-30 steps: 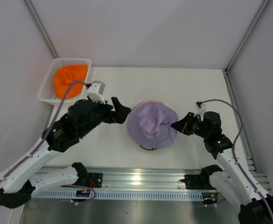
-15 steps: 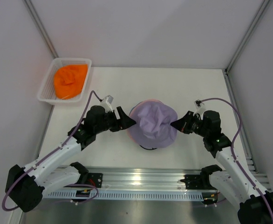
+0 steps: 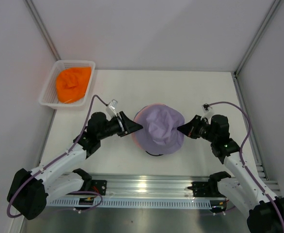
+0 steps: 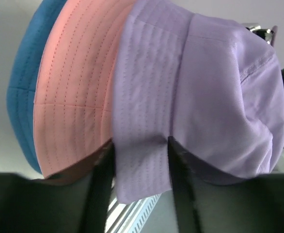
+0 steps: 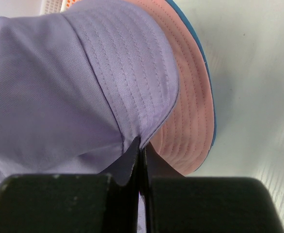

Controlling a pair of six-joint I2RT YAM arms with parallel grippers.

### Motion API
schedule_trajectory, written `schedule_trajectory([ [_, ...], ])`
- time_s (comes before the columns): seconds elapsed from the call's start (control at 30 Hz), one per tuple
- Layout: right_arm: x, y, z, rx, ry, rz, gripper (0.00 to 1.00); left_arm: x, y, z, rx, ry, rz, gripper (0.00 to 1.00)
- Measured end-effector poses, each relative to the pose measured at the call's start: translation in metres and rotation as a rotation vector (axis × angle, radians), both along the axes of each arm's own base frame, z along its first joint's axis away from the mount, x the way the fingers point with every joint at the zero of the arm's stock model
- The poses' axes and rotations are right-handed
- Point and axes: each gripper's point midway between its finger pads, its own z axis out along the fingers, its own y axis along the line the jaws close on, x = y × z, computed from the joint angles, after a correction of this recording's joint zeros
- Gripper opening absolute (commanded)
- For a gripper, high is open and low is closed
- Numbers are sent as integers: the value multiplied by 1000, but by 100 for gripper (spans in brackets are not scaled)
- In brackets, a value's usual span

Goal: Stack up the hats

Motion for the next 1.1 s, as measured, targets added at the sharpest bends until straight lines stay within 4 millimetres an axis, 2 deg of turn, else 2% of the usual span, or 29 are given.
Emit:
schedule_trajectory([
  [0.03, 0, 0, 0, 1, -3, 0, 0, 0, -1, 3, -12, -2, -5, 37],
  [0.07, 0, 0, -1, 2, -2, -1, 0, -1, -2, 4, -18, -3, -10, 14],
  [0.1, 1, 0, -2, 4, 1, -3, 0, -1, -2, 5, -22, 0, -12, 2],
  [0.13, 1, 0, -3, 5, 4, -4, 0, -1, -3, 4, -23, 2, -11, 1],
  [0.37, 3, -1, -5, 2, 12, -16, 0, 6, 4, -14, 42, 70, 49, 1],
  [0.67, 10, -3, -17, -21, 43, -35, 0, 27, 12, -58, 162, 224, 169, 1],
  [0.83, 15, -1, -26, -32, 45, -30, 1, 32, 9, -64, 164, 235, 173, 1],
  [0.93, 16, -1, -27, -38, 40, -23, 11, 32, 10, -63, 164, 228, 174, 1],
  [1.0, 15, -2, -30, -50, 44, -21, 26, 30, 12, -61, 172, 218, 174, 1],
  [1.03, 15, -3, -32, -58, 48, -22, 32, 29, 14, -59, 180, 207, 174, 5],
  [1.07, 13, -4, -35, -70, 59, -23, 46, 28, 16, -59, 189, 200, 174, 11],
  [1.1, 10, -6, -39, -84, 74, -26, 54, 25, 19, -57, 203, 190, 171, 19],
])
